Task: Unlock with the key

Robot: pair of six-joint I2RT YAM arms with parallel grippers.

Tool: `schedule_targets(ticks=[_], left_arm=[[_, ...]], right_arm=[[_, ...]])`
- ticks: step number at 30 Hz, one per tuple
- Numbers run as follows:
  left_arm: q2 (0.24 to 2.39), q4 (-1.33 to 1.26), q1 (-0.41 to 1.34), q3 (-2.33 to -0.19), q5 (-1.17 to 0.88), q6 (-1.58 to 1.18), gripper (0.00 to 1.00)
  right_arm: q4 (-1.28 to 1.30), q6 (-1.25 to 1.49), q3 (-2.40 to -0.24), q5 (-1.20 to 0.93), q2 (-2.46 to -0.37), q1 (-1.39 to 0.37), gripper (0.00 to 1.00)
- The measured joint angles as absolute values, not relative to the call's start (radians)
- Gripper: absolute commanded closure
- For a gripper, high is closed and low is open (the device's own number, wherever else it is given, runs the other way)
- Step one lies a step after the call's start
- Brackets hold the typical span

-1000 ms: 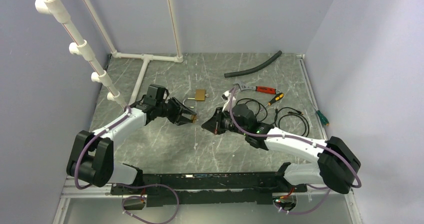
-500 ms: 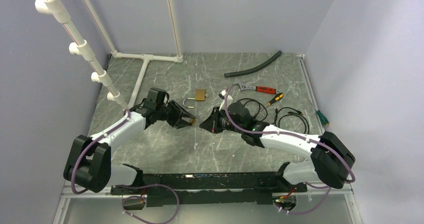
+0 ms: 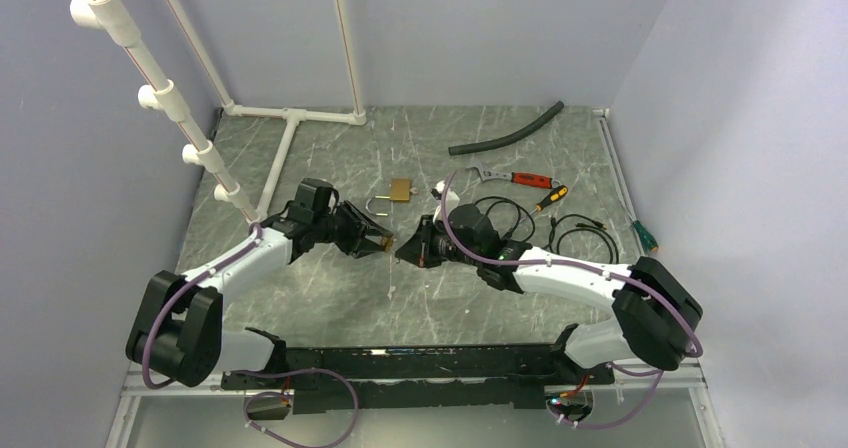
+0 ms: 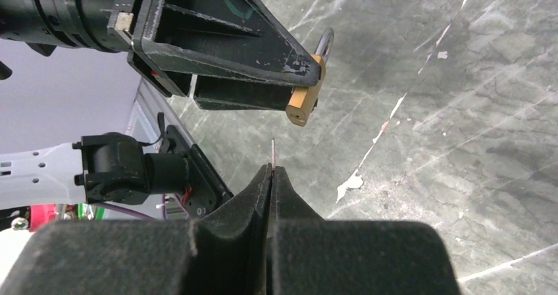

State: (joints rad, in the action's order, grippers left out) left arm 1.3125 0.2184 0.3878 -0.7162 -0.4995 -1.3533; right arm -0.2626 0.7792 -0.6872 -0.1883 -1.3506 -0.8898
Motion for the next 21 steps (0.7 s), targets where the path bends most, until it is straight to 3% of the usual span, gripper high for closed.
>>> schedule_targets(ticks=[21], left_arm=[[1.293, 0.139, 0.388, -0.677, -0.488, -1.371, 1.00]], right_arm=[[-0.248, 0.781, -0.694, -0.189, -1.367, -0.892, 1.00]])
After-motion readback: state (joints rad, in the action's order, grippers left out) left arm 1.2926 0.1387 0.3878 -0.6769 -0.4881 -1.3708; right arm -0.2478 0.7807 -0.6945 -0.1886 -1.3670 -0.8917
